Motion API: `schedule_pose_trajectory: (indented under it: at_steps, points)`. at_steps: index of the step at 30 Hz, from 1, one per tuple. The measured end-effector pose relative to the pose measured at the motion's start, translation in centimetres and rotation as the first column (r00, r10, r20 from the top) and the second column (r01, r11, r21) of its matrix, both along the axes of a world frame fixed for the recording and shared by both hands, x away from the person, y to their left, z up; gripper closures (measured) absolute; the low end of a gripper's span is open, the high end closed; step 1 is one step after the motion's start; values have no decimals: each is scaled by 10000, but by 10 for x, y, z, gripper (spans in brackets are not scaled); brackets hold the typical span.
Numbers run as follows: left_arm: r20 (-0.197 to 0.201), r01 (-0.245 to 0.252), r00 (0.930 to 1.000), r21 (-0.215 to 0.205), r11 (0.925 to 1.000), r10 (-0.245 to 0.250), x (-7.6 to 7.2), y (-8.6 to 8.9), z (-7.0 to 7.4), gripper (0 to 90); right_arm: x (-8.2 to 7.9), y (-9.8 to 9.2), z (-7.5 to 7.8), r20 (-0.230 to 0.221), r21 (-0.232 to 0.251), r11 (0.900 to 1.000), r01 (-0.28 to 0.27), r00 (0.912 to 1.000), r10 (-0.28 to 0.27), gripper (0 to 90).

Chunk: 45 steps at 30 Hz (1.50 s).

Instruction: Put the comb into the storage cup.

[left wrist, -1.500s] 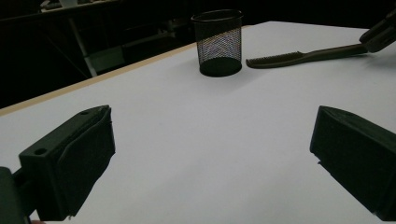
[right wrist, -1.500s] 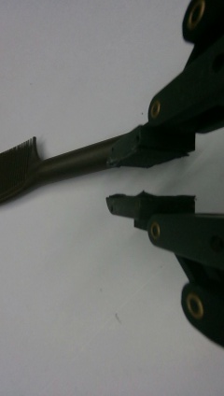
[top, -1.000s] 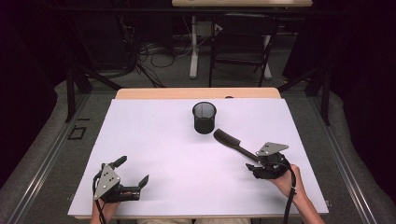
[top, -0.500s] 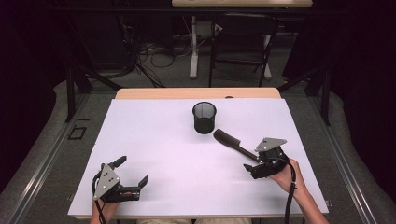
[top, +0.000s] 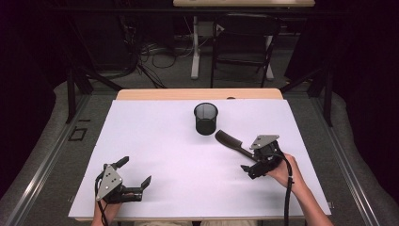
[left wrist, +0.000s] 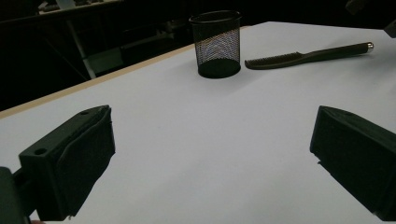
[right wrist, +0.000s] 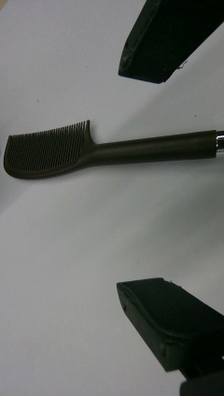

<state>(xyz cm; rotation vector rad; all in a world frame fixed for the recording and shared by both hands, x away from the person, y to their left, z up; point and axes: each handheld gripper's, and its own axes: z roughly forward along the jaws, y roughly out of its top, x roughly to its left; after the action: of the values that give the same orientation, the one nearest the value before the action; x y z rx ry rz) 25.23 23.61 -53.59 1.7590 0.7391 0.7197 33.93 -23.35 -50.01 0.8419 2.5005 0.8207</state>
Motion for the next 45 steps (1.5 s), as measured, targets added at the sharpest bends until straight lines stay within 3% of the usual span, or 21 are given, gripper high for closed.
schedule_pose_trajectory:
  at_steps: [6, 14, 23, 37, 43, 45]
  points:
    - [0, 59, 10000, -49, 10000, -59, 0, -1, 0, 1, 9, 2, 2, -299, -29, 10000, -1, 9996, 0, 0]
    - [-21, 244, 9997, -13, 9997, -244, 3, -3, -1, 1, 19, 9, 8, -313, -81, 9999, -88, 9995, 85, 0]
    - [-31, 222, 9997, -20, 9998, -222, 1, -1, -1, 1, 34, 18, 4, -599, -657, 9972, -361, 9977, 321, 0]
    - [-110, 161, 9998, -36, 9999, -161, 1, 0, -2, 1, 53, 24, -6, -1177, -1123, 9933, -286, 9929, 153, 0]
    - [-104, 195, 9998, -36, 9998, -195, 1, -1, -2, 1, 63, 32, -10, -1809, -1831, 9824, -368, 9835, 32, 0]
    - [-89, 223, 9997, -9, 9998, -223, 1, 0, -2, 1, 66, 34, -12, -1934, -1837, 9821, -412, 9811, 50, 17]
